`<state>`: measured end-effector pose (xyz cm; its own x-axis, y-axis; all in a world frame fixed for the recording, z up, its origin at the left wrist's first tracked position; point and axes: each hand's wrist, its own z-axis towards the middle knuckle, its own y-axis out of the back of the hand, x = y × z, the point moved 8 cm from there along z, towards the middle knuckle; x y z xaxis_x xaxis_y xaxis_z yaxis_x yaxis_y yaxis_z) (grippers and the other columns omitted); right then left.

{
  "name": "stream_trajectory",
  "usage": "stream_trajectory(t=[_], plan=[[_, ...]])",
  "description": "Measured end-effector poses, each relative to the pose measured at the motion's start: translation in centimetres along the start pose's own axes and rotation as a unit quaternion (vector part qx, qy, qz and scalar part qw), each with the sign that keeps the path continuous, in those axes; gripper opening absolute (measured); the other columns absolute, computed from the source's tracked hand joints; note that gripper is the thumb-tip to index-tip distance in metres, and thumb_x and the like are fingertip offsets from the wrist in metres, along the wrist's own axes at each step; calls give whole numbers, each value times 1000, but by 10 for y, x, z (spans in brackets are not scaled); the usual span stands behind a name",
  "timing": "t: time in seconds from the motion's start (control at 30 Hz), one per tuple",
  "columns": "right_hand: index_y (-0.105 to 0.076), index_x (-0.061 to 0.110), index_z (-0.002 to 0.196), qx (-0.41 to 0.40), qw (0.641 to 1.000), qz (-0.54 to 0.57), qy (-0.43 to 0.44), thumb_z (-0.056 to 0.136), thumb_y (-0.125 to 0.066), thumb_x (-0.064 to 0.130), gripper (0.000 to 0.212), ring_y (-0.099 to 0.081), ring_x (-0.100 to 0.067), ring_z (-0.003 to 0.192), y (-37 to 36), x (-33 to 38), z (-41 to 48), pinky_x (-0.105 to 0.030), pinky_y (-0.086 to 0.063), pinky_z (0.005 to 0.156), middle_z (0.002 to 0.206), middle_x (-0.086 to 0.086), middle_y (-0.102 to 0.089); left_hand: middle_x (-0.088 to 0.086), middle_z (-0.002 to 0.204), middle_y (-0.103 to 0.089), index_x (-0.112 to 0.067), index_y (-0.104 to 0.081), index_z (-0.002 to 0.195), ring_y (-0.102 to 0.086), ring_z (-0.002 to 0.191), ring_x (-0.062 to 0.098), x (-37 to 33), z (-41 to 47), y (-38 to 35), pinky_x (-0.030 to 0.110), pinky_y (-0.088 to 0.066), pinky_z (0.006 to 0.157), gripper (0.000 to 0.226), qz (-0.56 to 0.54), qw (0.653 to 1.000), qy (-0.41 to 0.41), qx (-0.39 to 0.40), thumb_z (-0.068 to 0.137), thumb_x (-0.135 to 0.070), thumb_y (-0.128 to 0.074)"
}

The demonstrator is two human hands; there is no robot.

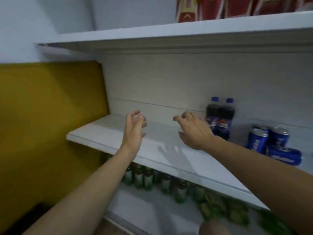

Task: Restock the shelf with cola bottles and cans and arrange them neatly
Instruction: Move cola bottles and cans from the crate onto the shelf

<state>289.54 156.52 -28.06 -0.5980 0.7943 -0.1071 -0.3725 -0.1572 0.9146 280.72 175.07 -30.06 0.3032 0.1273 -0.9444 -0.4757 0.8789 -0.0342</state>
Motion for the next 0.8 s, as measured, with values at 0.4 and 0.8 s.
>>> stream_trajectory(t=[0.4, 0.8], plan=[[-28, 32, 148, 87, 886, 85, 448, 93, -60, 45, 66, -38, -35, 132, -25, 516, -54, -48, -48, 96, 146, -12, -31, 8, 124, -65, -26, -60, 121, -66, 111, 27, -92, -259, 410, 51, -51, 93, 45, 86, 910, -12, -405, 99, -57, -36], [-30, 28, 146, 192, 823, 107, 524, 95, -59, 40, 60, -44, -35, 124, -135, 649, -90, -49, -50, 93, 138, -11, -36, 8, 119, -69, -19, -55, 130, -65, 106, 29, 35, -361, 511, 43, -48, 86, 45, 85, 847, 140, -505, 108, -47, -27]])
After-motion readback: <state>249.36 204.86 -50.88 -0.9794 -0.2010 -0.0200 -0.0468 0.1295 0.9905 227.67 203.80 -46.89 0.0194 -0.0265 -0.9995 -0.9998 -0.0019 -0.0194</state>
